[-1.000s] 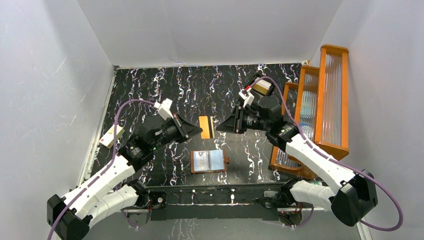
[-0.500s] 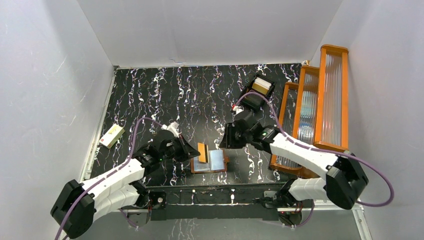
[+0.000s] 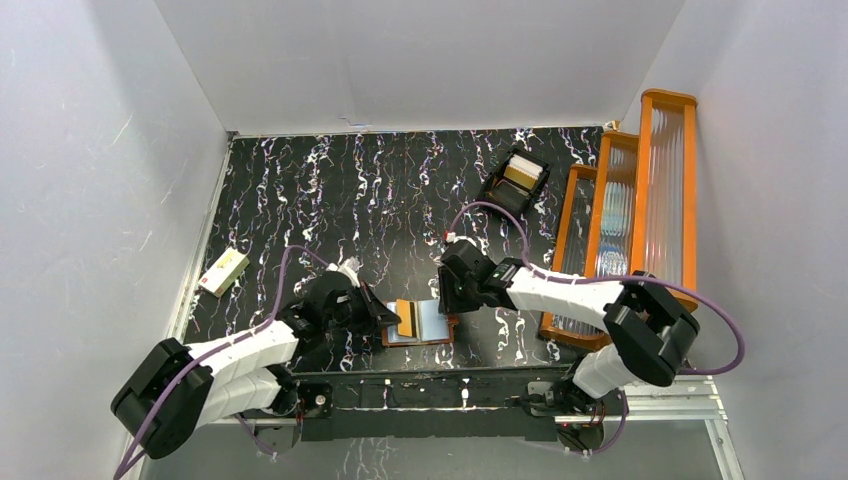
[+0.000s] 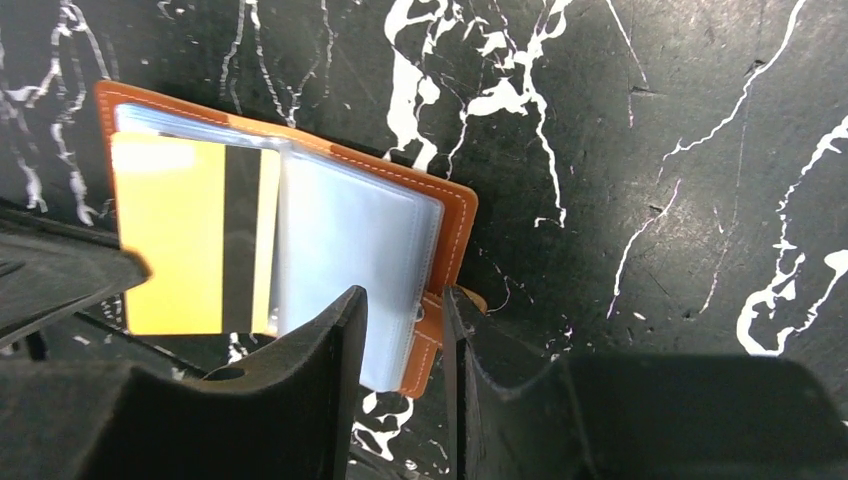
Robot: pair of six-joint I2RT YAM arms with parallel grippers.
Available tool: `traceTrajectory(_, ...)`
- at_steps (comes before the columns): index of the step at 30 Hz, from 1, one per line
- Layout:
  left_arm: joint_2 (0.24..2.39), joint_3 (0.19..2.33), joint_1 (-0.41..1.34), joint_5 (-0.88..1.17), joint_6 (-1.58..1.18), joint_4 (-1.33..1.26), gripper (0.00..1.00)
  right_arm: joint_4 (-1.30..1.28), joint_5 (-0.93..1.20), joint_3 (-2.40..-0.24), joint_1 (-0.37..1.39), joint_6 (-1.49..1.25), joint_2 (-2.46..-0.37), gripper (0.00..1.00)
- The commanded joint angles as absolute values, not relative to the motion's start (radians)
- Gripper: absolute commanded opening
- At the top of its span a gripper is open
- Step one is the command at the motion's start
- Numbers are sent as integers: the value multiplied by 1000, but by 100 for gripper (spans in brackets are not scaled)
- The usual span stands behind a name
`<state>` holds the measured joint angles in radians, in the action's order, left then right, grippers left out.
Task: Put the credit cards into the card holder
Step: Insert the credit card into the card holder.
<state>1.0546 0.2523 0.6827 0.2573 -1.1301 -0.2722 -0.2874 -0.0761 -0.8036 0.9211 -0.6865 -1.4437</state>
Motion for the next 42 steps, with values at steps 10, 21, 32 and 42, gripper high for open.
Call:
traceTrajectory(10,1120,228,690,294,-1121,-395,0,-236,-126,-765,935,-667,-1529,31)
traceTrajectory(21,1182,227,696,299,-1052,-401,0,-218,-117,-752,937,-673,-1532,30)
traceTrajectory(32,1219,238,703,234,-1054,-400,0,-215,-123,-750,937,-675,-1529,29)
traceTrajectory(42,1154,202,706,123,-1064,-387,0,-206,-114,-743,937,-675,-1535,29)
